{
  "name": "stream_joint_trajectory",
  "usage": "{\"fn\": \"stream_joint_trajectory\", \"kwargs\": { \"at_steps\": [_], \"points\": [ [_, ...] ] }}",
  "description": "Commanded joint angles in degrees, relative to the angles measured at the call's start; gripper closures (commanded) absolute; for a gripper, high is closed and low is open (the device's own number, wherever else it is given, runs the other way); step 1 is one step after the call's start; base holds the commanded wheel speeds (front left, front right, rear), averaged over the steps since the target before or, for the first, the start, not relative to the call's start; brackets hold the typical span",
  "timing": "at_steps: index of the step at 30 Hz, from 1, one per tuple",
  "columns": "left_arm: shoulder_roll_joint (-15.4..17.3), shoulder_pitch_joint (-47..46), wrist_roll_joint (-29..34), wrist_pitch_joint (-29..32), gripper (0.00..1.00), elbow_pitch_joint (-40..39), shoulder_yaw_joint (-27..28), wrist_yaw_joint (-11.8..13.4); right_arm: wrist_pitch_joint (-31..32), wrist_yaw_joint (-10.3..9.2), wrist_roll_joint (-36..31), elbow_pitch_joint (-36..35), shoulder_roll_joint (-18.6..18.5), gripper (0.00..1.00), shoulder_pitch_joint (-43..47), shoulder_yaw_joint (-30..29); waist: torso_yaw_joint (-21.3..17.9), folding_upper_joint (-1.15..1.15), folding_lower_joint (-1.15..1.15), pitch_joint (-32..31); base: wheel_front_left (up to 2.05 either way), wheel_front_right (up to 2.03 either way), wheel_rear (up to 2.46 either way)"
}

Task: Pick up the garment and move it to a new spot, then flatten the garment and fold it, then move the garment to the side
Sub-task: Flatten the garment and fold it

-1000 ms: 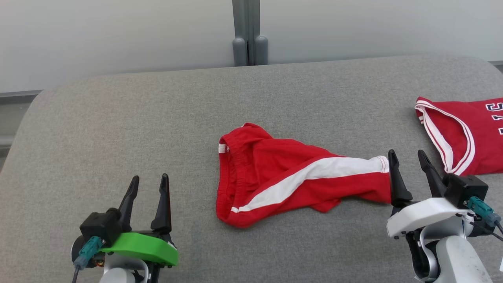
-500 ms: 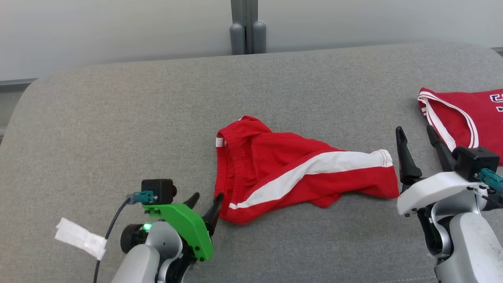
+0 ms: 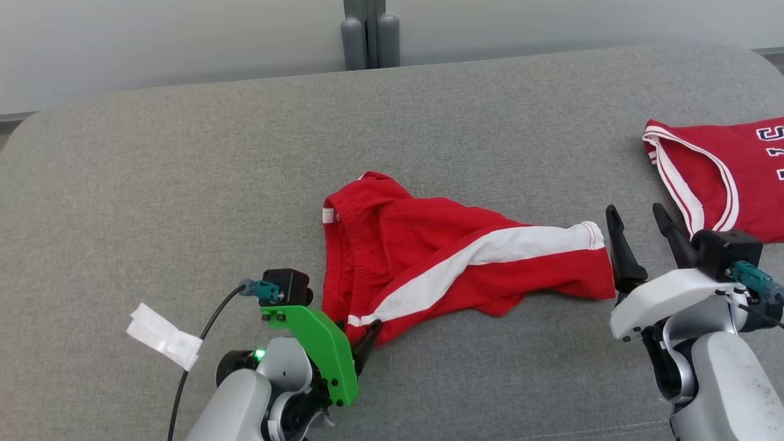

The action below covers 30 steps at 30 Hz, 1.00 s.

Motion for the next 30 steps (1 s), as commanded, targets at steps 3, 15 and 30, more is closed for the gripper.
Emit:
{"fn": "stream_joint_trajectory", "kwargs": {
  "at_steps": [3, 15, 30],
  "points": [
    [0.09, -1.41, -0.16, 0.30, 0.00, 0.70, -0.24, 0.41, -0.47, 0.00, 0.32, 0.46, 0.09, 0.00, -0.47, 0.19, -0.39, 0.00, 0.00, 0.21, 0.00, 0.00, 0.00],
    [0.70, -2.02, -1.96, 1.54, 1.00, 2.09, -0.32, 0.74, 11.65, 0.01, 6.79, 4.62, -1.54, 0.00, -5.33, 2.40, -1.20, 0.00, 0.00, 0.58, 0.00, 0.00, 0.00],
    [1.42, -0.64, -1.82, 0.56, 1.00, 0.35, -0.97, 0.64, 28.18, 0.01, 12.48, 6.18, -1.05, 0.00, -8.76, -0.73, 0.20, 0.00, 0.00, 1.53, 0.00, 0.00, 0.00]
  ]
}}
